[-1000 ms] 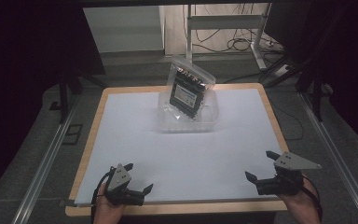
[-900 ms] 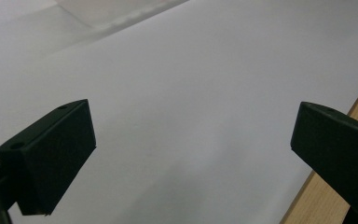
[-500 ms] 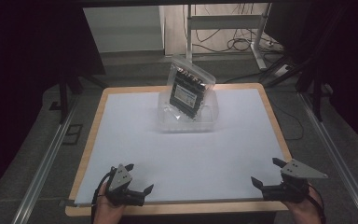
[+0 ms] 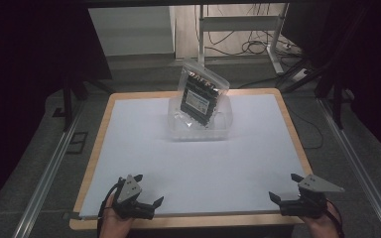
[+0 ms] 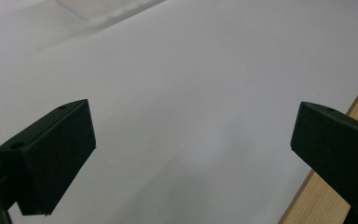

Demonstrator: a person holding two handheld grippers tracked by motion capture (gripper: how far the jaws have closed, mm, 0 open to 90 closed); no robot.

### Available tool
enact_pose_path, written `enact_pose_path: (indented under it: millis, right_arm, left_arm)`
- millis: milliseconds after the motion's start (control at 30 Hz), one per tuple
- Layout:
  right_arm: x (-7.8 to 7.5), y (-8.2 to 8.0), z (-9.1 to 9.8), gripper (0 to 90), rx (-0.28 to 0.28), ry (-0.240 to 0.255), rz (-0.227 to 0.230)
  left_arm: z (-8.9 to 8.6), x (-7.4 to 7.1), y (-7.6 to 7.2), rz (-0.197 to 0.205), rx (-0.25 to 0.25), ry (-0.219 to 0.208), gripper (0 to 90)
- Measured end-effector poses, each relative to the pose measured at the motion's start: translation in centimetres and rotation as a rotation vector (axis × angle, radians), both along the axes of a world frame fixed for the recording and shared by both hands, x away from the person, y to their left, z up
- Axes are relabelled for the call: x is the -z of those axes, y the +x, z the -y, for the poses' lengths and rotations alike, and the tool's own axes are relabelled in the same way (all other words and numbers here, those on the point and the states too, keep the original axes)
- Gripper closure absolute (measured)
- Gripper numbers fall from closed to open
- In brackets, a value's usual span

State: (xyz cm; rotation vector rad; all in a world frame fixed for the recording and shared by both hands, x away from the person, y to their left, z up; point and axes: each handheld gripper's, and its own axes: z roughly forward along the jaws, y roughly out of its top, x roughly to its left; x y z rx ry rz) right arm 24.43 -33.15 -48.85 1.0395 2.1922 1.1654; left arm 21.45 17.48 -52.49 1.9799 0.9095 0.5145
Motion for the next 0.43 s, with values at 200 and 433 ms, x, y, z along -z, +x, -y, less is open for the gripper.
enact_pose_path:
  millis: [200, 433]
  right_arm:
    - [0.73, 0.33, 0.08, 0.3, -0.008, 0.000, -0.032]
    - [1.11, 0.46, -0.08, 0.5, -0.027, -0.009, -0.054]
  left_arm:
    - [0.08, 0.09, 0.06, -0.006, 0.005, 0.016, 0.0]
    - [0.27, 0.17, 0.16, -0.011, 0.006, 0.032, 0.0]
